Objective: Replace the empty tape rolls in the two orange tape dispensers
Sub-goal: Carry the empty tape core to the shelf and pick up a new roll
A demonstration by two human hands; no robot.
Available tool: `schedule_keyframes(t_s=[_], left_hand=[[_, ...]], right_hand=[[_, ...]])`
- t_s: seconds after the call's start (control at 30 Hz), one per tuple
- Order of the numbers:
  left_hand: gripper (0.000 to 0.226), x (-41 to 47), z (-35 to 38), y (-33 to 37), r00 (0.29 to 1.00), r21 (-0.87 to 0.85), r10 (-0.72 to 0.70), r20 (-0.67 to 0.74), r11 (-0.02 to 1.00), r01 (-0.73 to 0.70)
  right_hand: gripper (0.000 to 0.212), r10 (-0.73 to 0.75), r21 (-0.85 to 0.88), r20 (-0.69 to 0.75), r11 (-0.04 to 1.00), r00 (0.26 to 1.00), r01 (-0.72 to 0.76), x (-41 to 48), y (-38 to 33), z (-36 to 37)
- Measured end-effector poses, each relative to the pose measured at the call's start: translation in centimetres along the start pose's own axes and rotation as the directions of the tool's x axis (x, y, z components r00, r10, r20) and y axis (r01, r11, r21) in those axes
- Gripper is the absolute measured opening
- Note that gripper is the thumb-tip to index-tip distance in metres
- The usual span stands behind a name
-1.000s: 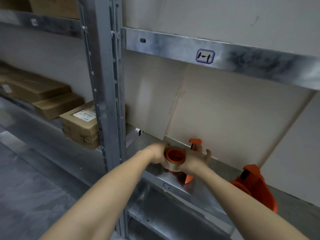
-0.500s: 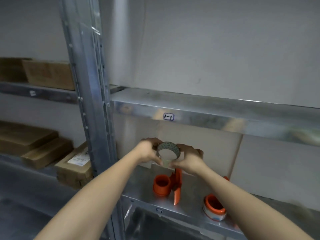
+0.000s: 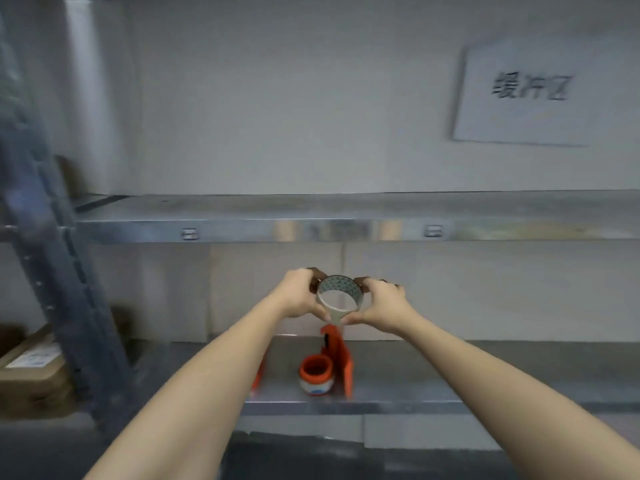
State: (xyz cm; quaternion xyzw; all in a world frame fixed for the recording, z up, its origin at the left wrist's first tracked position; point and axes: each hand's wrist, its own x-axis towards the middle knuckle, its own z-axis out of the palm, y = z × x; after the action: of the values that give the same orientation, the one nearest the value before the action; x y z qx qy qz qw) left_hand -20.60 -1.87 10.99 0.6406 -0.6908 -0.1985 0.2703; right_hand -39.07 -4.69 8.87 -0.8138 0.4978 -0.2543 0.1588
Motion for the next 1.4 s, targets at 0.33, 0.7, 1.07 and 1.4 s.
schedule_keyframes(t_s=[0.33, 0.7, 1.07, 1.4], left_hand=[[0.078, 3.1, 19.1, 21.0, 0.957, -0.122, 0.2, 0.208, 0.976, -0.177], [0.075, 11.5, 35.3, 39.5, 0.845, -0.1, 0.384, 0.372, 0.922, -0.374], [0.079, 21.5, 45.2, 47.6, 0.853, -0.066, 0.355, 0.383, 0.932, -0.358], [0.077, 24.4, 53.3, 51.2, 0.936, 0.06, 0.131, 0.327, 0.985, -0.159]], right_hand=[[0.074, 0.231, -0.012, -0.133, 0.972, 0.964, -0.234, -14.4, 19.5, -16.2], [0.078, 0.425, -0.166, -0.271, 0.863, 0.863, -0.477, -20.2, 37.3, -29.2], [0.09, 0.493, -0.079, -0.233, 0.85, 0.838, -0.521, -17.1, 52.3, -35.1], [0.089, 0.379, -0.041, 0.01, 0.925, 0.925, -0.379, -15.0, 63.9, -38.2]])
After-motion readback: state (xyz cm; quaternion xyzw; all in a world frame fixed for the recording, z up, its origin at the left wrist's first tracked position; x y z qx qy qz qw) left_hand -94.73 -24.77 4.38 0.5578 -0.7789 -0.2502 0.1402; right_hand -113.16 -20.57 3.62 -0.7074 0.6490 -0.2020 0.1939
